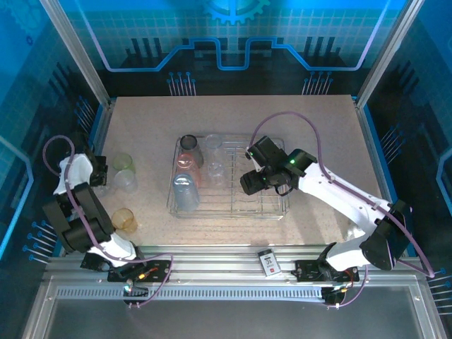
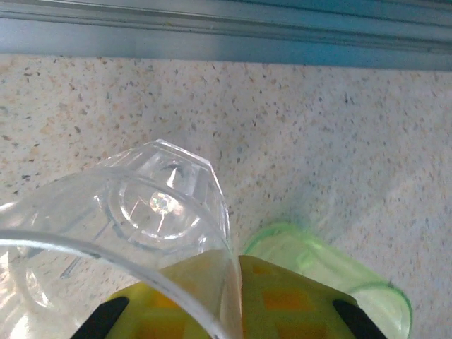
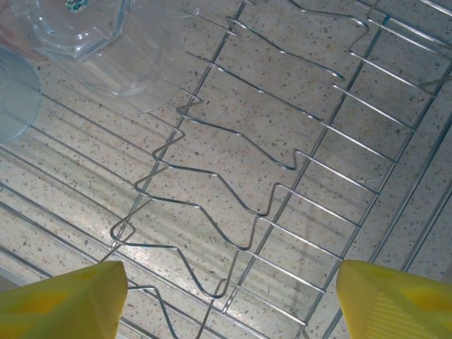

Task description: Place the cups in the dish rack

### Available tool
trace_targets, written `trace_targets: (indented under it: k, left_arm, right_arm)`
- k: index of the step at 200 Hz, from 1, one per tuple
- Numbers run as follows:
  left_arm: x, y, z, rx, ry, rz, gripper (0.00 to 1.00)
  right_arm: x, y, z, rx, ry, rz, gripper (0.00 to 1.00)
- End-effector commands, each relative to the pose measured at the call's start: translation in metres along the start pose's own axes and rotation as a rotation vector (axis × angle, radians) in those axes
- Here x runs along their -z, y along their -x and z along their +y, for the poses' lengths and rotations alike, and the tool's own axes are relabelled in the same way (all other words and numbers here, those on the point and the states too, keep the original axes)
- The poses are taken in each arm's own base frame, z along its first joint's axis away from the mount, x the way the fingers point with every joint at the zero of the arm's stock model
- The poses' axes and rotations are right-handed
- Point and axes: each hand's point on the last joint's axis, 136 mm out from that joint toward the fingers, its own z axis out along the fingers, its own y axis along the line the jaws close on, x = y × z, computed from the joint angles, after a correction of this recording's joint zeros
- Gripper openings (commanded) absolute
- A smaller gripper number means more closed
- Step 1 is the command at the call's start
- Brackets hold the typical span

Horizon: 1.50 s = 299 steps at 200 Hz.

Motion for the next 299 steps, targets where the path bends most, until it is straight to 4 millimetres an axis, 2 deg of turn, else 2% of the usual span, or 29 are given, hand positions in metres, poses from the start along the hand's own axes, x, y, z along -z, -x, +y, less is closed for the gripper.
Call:
trace_targets:
  k: [1, 42, 89, 113, 130, 169, 186, 218, 244, 270, 299]
  left_arm:
    - [0.038, -0.002, -0.016, -0.158, -0.138, -0.033, 0.00]
    - [0.108, -0.015, -0.046, -0.337, -0.408, -0.053, 0.00]
    - [0.190, -0.049, -0.087, -0.532, -0.767, 0.017, 0.00]
    - [0.230, -0.077, -0.105, -0.605, -0.980, 0.124, 0.00]
    - [0.252, -0.100, -0.112, -0.659, -1.068, 0.209, 0.00]
    - [0.306, -0.159, -0.115, -0.833, -1.243, 0.372, 0.00]
    - [0.323, -0.177, -0.115, -0.885, -1.301, 0.423, 0.00]
    - [0.344, -0.206, -0.114, -0.916, -1.396, 0.578, 0.00]
    - [0.359, -0.229, -0.107, -0.959, -1.462, 0.690, 0.00]
    - [0.376, -0.252, -0.096, -1.025, -1.521, 0.794, 0.00]
    - [0.383, -0.276, -0.086, -1.093, -1.534, 0.918, 0.00]
  right_arm:
    - [0.009, 0.008, -0.001, 0.006, -0.017, -0.041, 0.79]
    - [0.020, 0.020, -0.008, -0.004, -0.014, -0.079, 0.82]
    - [0.048, 0.041, -0.028, -0.100, 0.021, -0.189, 0.88]
    - [0.069, 0.057, -0.035, -0.133, 0.078, -0.310, 0.88]
    - [0.085, 0.067, -0.037, -0.136, 0.123, -0.406, 0.88]
    - [0.125, 0.082, -0.026, 0.021, 0.186, -0.677, 0.86]
    - [0.134, 0.083, -0.027, 0.057, 0.179, -0.732, 0.86]
    - [0.132, 0.086, -0.031, 0.070, 0.165, -0.740, 0.87]
    - [0.138, 0.094, -0.023, 0.142, 0.192, -0.798, 0.88]
    - [0.146, 0.098, -0.004, 0.305, 0.244, -0.945, 0.88]
    - [0.151, 0.108, 0.005, 0.382, 0.248, -1.022, 0.91]
